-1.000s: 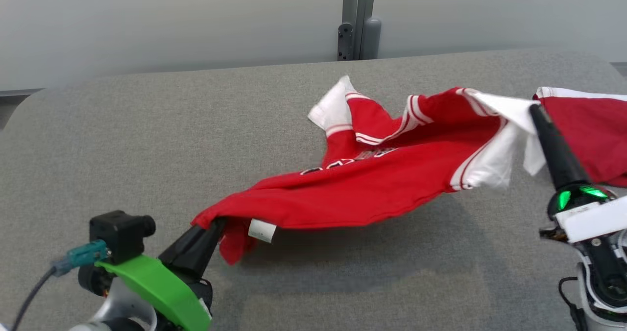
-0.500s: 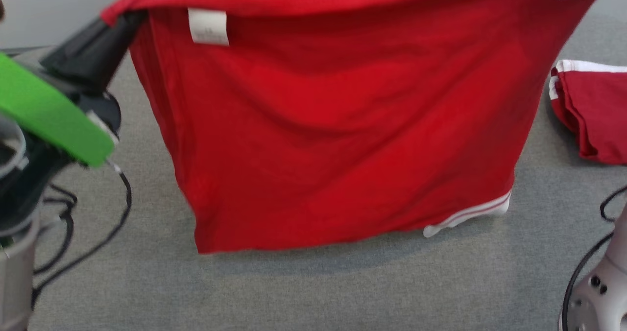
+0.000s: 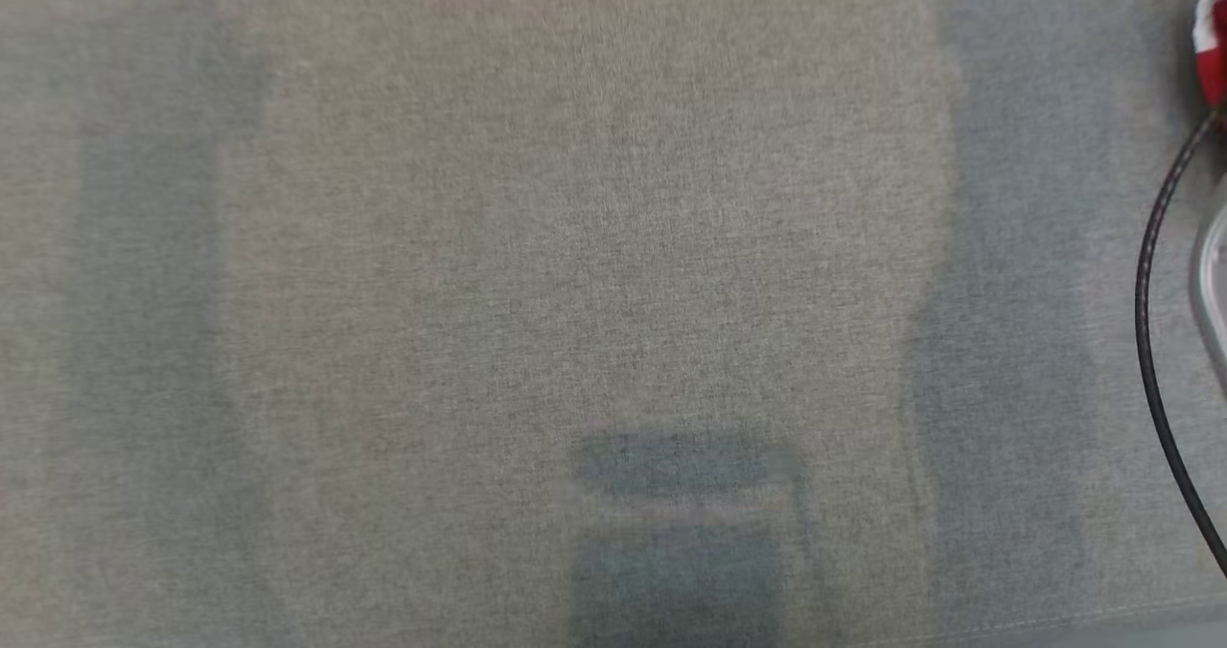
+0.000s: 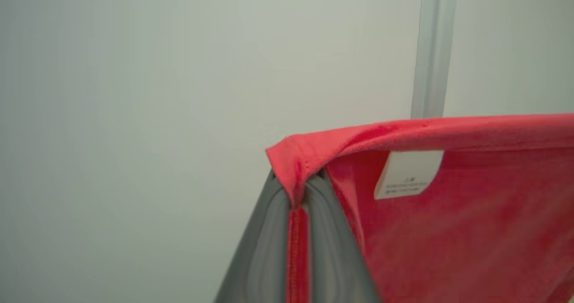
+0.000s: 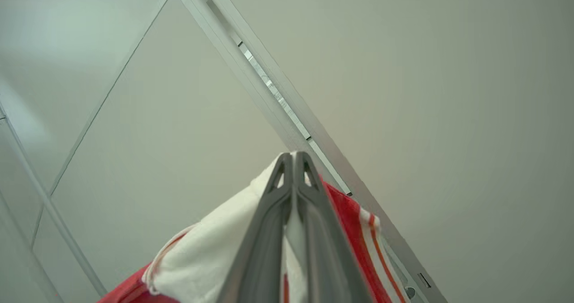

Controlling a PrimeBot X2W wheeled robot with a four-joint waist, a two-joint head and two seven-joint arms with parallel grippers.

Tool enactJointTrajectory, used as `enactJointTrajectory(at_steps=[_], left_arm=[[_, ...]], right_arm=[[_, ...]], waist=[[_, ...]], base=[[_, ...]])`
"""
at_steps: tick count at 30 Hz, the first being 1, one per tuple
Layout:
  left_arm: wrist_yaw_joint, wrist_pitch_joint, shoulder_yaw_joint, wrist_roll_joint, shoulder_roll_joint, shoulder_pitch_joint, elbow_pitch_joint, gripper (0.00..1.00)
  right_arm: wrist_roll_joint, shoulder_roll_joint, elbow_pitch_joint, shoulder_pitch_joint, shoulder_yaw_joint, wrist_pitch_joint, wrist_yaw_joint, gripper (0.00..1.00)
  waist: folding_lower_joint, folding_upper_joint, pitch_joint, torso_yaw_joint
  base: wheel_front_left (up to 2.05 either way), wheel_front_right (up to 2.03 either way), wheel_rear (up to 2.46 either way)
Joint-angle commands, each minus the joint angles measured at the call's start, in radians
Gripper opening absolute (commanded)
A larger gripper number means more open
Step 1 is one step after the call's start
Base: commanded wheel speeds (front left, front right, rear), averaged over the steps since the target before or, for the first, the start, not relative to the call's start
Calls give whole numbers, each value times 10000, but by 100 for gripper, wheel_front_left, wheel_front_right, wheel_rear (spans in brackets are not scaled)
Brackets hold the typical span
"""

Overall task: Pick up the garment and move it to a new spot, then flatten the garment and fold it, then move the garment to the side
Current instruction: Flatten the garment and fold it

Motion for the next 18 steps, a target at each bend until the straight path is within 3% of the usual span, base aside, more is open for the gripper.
enactJointTrajectory(at_steps=[1,5,10,18], left_arm=[[-87,-526,48,42,-171,-41,532,0],[-480,-1589,-160,-163,-374,232,1935,0],[-720,-2168,-919,-717,-554,2080,2862,0],[-737,-1887,-3351,-2740,-55,6356,1233,0]], right_arm=[[85,-73,445,-157,48,-427,-16,0],[727,-49,1343,12,743,-1175,-8,0],[1085,-84,1006,2489,1640,-1603,-7,0],[2367,-200,-1191,8069,1458,-1500,-5,0]], waist=[[-3,0,1243,-352],[-3,0,1559,-234],[-3,0,1414,-80],[-3,0,109,196]], base=[[0,0,0],[0,0,0],[0,0,0],[0,0,0]])
